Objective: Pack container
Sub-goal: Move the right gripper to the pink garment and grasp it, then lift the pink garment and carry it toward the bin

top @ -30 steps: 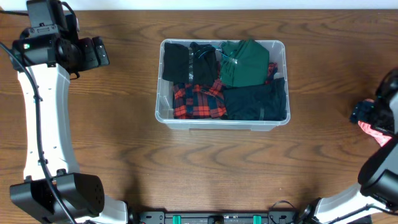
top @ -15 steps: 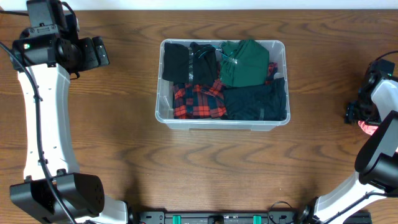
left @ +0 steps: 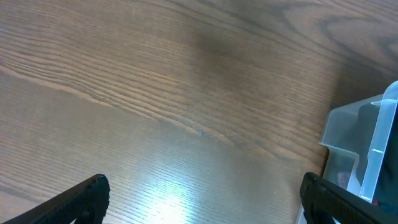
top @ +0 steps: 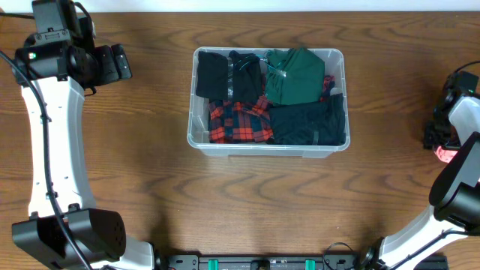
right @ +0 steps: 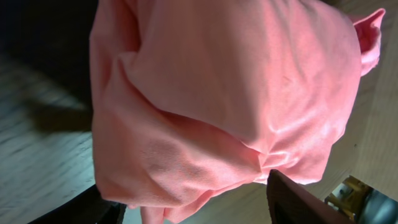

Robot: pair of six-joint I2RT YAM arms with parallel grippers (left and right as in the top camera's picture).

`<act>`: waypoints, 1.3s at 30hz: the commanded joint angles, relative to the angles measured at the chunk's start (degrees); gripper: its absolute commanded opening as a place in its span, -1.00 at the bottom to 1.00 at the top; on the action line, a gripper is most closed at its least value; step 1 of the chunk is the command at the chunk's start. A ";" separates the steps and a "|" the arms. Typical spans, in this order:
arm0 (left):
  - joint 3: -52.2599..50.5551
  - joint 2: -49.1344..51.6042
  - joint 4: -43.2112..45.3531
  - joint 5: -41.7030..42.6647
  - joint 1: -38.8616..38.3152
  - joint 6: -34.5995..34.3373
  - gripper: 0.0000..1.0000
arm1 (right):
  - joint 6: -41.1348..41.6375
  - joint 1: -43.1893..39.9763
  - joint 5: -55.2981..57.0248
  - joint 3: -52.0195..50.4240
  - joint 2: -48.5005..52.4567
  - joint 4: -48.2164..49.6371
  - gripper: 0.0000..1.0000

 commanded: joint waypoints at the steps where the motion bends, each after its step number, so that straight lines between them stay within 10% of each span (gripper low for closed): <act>1: 0.70 -0.26 -0.15 -0.11 0.17 -0.11 0.96 | -1.25 -1.22 1.86 -0.17 0.83 0.13 0.34; 11: 0.70 -0.26 -0.15 -0.11 0.17 -0.11 0.96 | -1.18 -1.70 1.09 -0.17 4.11 0.55 0.05; 19: 0.70 -0.26 -0.15 -0.11 0.17 -0.11 0.96 | -0.50 -1.70 1.18 -0.17 4.66 0.98 -0.97; 28: 0.70 -0.26 -0.15 -0.11 0.17 -0.11 0.96 | 5.64 0.96 -0.37 3.87 4.35 -3.17 -0.98; 39: 0.70 -0.26 -0.15 -0.11 0.17 -0.11 0.96 | 12.79 7.32 -29.68 28.22 2.84 -24.76 -0.98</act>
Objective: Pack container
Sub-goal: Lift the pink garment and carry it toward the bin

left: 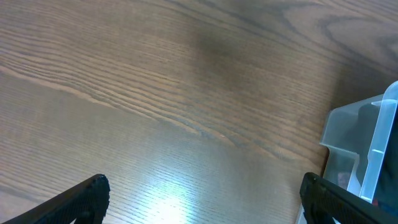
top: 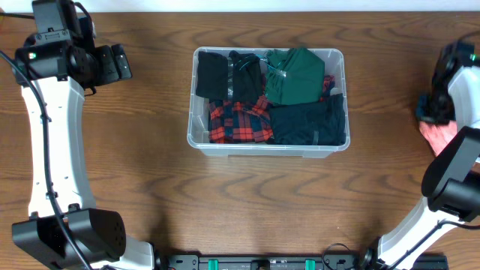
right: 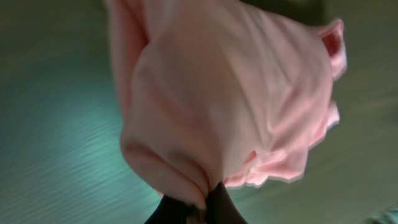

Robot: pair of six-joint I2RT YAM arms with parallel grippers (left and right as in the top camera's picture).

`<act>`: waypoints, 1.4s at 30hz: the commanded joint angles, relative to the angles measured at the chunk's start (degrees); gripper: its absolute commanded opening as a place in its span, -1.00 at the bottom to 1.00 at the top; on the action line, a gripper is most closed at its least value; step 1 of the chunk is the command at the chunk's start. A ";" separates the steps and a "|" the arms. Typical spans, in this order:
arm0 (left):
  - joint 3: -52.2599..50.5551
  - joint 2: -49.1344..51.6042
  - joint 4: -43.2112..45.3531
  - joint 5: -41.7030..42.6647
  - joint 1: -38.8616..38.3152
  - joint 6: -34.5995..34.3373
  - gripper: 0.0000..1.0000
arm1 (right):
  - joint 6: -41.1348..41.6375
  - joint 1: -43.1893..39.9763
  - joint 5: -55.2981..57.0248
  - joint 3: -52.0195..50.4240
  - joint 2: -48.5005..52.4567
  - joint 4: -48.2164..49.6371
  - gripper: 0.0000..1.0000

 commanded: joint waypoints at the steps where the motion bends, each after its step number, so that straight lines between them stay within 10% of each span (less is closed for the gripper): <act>1: 0.70 -0.26 -0.15 -0.11 0.17 -0.11 0.96 | 3.82 0.70 -18.51 7.43 -1.33 -3.72 -0.98; 10: 0.70 -0.26 -0.15 -0.11 0.17 -0.11 0.96 | 3.50 2.34 -50.14 15.15 -12.33 -7.34 -0.98; 26: 0.70 -0.26 -0.15 -0.11 0.17 -0.11 0.96 | 20.24 10.21 -50.31 15.28 -41.79 7.34 -0.98; 42: 0.70 -0.26 -0.15 -0.11 0.17 -0.11 0.96 | 25.53 41.79 -37.59 15.10 -31.71 16.02 -0.97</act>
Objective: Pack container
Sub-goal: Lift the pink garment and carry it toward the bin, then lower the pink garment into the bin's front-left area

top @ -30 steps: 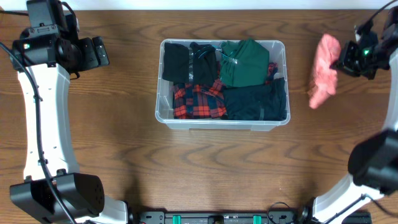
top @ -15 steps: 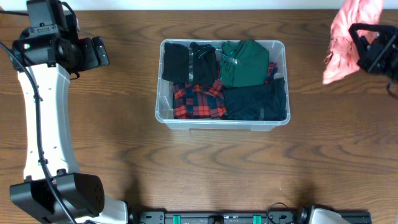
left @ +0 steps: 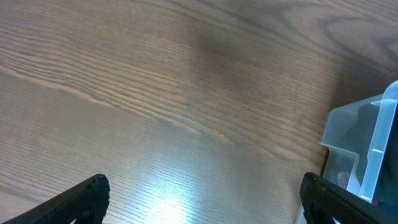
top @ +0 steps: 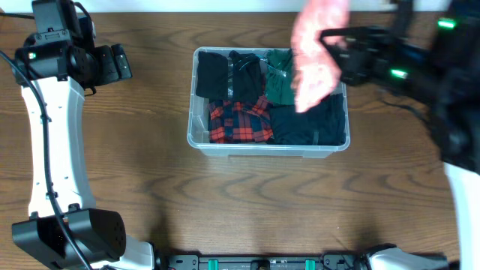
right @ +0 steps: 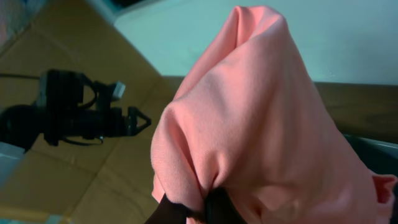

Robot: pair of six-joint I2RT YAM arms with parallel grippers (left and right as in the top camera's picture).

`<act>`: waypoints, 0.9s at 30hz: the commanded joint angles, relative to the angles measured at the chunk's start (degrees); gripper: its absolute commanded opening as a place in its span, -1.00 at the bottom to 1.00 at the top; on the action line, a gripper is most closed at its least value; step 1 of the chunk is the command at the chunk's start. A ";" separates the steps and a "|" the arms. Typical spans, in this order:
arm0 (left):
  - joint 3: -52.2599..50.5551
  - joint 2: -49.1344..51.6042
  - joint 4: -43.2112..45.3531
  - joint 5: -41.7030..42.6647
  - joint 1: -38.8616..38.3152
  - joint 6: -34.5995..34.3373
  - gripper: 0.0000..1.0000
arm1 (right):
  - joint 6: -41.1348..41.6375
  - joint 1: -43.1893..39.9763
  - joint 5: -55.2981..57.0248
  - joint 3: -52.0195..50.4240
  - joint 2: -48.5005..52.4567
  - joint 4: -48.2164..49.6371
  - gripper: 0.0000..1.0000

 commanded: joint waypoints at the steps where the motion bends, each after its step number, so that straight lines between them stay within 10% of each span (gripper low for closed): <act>1: 0.70 -0.26 -0.15 -0.11 0.17 -0.11 0.96 | 1.44 6.95 4.96 0.22 4.00 3.30 -0.97; 27: 0.70 -0.26 -0.15 -0.11 0.17 -0.11 0.96 | 9.55 25.66 12.26 -16.46 21.44 36.87 -0.97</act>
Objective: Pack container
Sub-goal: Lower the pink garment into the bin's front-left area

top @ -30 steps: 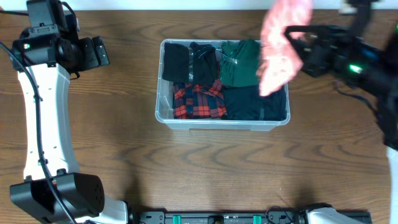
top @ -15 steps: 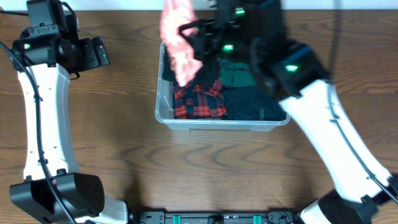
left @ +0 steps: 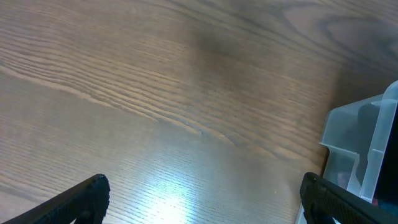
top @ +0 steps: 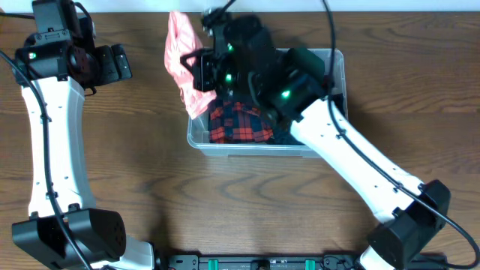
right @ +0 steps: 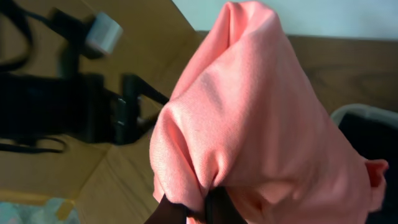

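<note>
A clear plastic container (top: 334, 144) sits mid-table, holding a red plaid cloth (top: 238, 122), a green one (top: 307, 64) and dark ones. My right gripper (right: 198, 208) is shut on a pink cloth (top: 184, 56), which hangs over the container's left end and back-left corner; the cloth (right: 249, 118) fills the right wrist view. My left gripper (left: 202, 199) is open over bare table left of the container, whose corner (left: 367, 149) shows at the right of its view.
The wooden table (top: 112, 172) spreads around the container. My left arm (top: 49, 127) runs along the left side. The right arm (top: 352, 165) reaches across the container from the front right.
My right gripper has carried the pink cloth from above the container's right half to its left end. The left gripper has not moved.
The right gripper was open around the pink cloth at the table's far right edge. Then it was shut on the cloth there. Later it held the cloth above the container's right half, and now over its left end. The left arm stayed still.
</note>
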Robot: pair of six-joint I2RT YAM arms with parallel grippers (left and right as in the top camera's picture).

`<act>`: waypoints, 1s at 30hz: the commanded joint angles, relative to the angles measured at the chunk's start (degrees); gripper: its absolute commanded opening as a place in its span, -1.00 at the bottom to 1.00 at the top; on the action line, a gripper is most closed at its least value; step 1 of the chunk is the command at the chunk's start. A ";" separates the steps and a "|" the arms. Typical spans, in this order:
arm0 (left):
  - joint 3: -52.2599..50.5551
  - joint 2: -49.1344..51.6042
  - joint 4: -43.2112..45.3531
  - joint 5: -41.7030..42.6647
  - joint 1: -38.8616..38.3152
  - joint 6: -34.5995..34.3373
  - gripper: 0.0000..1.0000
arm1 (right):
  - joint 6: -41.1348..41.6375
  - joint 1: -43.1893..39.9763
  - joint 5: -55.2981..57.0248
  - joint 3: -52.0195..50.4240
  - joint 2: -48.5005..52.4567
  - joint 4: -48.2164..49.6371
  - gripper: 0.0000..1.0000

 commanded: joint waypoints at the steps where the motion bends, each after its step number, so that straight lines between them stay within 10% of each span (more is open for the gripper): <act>1: 0.70 -0.26 -0.15 -0.09 0.17 -0.11 0.96 | 1.14 1.38 0.94 -4.39 -0.35 3.80 -0.98; 30: 0.70 -0.26 -0.15 -0.09 0.17 -0.11 0.96 | -6.32 4.74 11.93 -10.29 -14.73 -10.38 -0.97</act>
